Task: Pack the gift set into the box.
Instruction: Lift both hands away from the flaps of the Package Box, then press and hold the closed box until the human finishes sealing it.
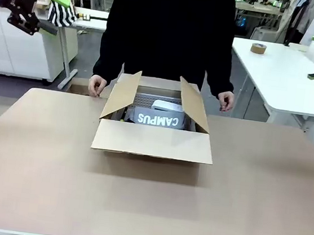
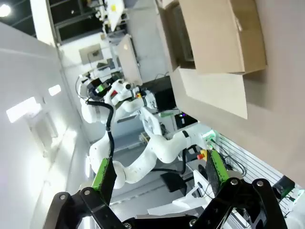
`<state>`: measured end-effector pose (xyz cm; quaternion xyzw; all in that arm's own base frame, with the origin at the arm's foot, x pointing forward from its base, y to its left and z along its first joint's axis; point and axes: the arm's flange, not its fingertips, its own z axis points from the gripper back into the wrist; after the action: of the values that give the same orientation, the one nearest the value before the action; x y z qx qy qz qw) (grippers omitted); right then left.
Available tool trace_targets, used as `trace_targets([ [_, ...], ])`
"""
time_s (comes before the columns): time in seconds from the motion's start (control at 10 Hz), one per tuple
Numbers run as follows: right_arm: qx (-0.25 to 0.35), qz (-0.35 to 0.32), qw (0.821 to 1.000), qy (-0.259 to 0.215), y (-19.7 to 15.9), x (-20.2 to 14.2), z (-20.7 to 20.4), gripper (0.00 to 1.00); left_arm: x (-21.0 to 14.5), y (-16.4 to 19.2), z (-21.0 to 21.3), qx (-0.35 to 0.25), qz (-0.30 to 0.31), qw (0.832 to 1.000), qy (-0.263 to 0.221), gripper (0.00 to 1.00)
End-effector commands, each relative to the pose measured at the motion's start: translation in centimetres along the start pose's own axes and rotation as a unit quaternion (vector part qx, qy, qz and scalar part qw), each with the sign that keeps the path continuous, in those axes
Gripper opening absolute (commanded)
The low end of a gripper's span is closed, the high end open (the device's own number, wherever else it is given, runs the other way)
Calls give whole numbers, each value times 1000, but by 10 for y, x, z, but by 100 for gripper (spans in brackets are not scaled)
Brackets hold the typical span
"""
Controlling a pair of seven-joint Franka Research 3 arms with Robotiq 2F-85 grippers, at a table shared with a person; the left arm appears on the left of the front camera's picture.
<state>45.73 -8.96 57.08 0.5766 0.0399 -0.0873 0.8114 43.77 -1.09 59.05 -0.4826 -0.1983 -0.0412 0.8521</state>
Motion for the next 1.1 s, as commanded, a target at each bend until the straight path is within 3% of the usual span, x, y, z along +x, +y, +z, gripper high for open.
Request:
trace_targets([
  [0.0, -2, -4, 1000, 6, 3, 0, 2, 100, -2, 5, 1, 9, 9, 1000, 1, 100],
  [1.0, -2, -4, 1000, 6, 3, 0, 2, 100, -2, 5, 1, 9, 9, 1000, 1, 100],
])
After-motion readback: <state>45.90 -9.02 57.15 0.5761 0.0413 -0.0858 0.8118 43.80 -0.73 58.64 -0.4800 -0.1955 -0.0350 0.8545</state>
